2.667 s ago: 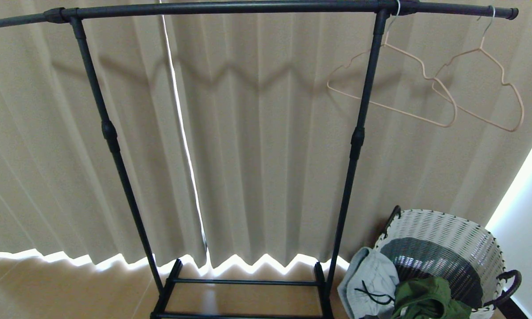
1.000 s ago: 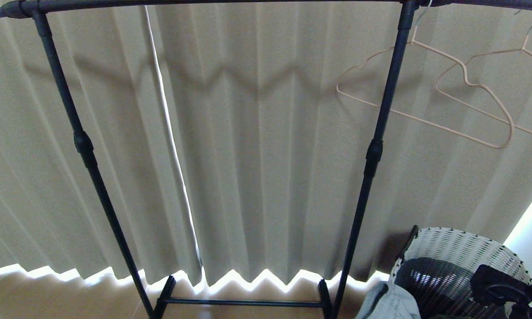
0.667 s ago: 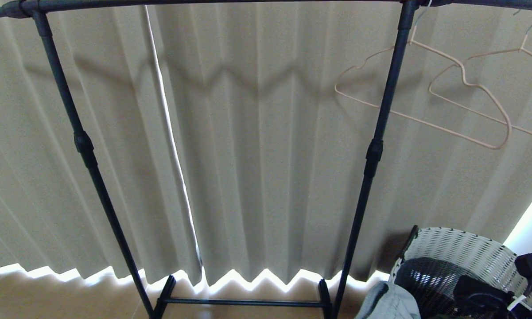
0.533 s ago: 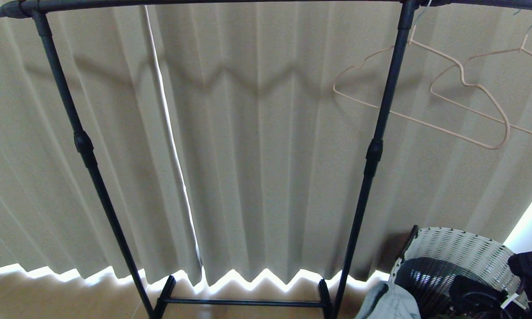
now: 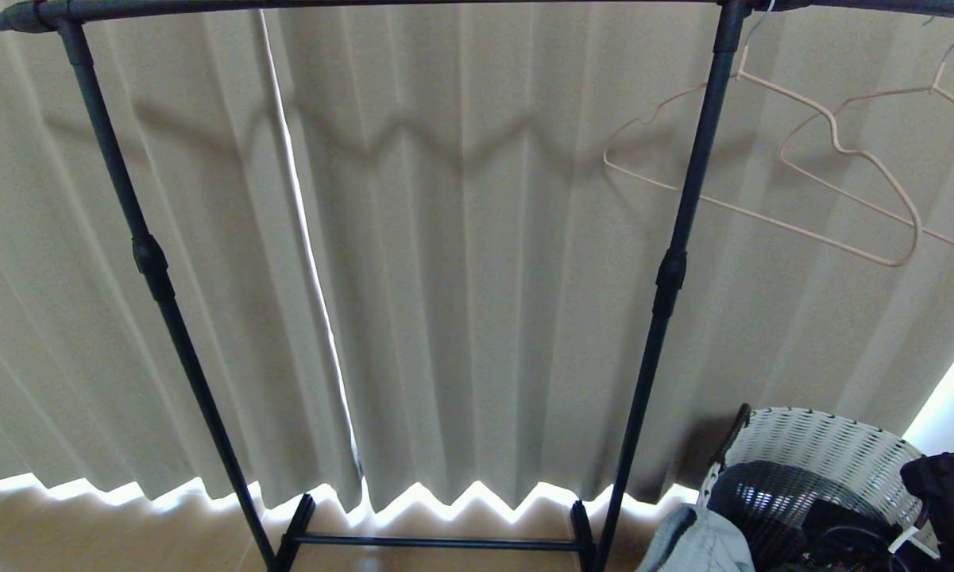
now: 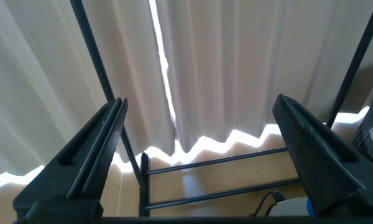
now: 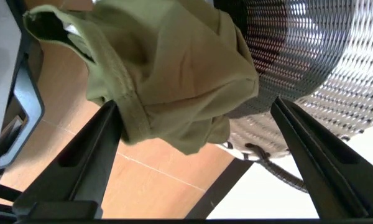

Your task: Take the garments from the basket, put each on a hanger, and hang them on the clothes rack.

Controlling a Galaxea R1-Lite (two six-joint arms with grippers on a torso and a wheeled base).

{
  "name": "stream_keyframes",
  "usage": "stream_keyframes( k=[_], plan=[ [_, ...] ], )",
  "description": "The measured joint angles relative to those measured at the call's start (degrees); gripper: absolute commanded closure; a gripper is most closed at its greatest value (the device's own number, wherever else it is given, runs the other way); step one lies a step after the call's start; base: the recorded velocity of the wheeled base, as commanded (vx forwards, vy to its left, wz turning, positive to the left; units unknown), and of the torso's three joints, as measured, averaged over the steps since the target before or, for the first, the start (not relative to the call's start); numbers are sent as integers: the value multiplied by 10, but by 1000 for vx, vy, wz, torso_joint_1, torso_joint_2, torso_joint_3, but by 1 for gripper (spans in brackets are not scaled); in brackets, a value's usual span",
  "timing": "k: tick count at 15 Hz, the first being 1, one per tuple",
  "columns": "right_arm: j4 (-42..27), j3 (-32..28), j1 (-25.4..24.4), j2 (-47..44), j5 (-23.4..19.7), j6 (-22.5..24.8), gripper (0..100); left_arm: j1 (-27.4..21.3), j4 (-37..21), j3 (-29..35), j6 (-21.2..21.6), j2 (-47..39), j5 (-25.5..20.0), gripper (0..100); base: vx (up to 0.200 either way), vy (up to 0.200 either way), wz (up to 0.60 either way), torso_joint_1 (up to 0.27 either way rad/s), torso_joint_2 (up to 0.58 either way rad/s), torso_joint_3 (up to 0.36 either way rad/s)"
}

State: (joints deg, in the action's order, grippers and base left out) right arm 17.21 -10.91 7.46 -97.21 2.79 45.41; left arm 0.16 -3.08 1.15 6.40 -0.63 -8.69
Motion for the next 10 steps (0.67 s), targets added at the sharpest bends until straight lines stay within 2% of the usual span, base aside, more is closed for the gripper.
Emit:
stream_keyframes(
  k=[5, 8, 9, 10],
  plan=[
    [53, 7, 14, -15, 8, -1, 0, 0, 0, -1, 0, 0, 2, 0, 0, 0, 0, 0, 0, 0],
    [59, 15, 16, -21, 7, -1, 0, 0, 0, 0, 0, 0, 3, 0, 0, 0, 0, 0, 0, 0],
    [60, 17, 16, -22, 6, -2, 100, 0, 0, 0, 0, 0, 3, 0, 0, 0, 0, 0, 0, 0],
    [61, 19, 16, -22, 4, -2, 100, 0, 0, 0, 0, 0, 2, 0, 0, 0, 0, 0, 0, 0]
  ],
)
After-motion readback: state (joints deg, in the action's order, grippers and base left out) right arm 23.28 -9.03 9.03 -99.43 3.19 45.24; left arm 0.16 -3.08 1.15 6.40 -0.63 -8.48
